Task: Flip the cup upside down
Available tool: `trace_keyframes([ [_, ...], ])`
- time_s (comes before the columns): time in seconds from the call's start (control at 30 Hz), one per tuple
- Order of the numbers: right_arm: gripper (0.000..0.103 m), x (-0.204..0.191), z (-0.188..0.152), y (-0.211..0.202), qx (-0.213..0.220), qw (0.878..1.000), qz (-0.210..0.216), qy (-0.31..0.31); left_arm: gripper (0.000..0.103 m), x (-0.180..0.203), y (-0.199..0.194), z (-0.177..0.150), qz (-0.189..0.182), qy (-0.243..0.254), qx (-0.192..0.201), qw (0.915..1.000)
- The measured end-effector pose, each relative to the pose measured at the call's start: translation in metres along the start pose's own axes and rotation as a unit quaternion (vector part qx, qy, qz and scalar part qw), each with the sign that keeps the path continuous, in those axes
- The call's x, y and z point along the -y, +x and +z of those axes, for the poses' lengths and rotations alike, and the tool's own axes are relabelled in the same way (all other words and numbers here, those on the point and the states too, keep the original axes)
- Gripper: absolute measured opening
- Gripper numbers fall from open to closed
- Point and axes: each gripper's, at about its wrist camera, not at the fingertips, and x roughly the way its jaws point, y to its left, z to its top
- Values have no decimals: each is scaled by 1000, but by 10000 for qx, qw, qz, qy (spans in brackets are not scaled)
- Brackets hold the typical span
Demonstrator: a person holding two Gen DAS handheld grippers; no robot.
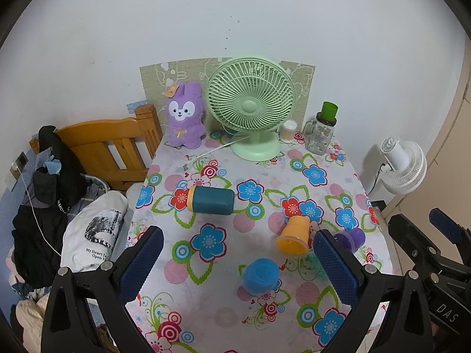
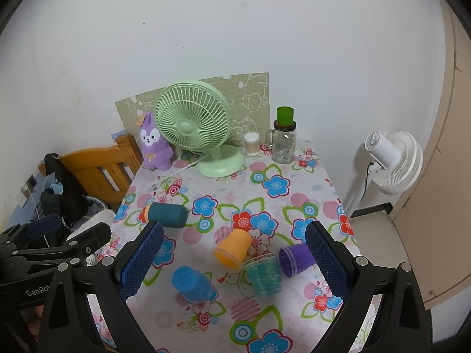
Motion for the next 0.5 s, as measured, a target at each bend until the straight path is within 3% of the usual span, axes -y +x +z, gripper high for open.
trace_keyframes([
  [0.5, 98, -2, 3, 27, -346, 9994, -57, 33, 103, -4, 23, 5, -27, 9, -245, 9997],
])
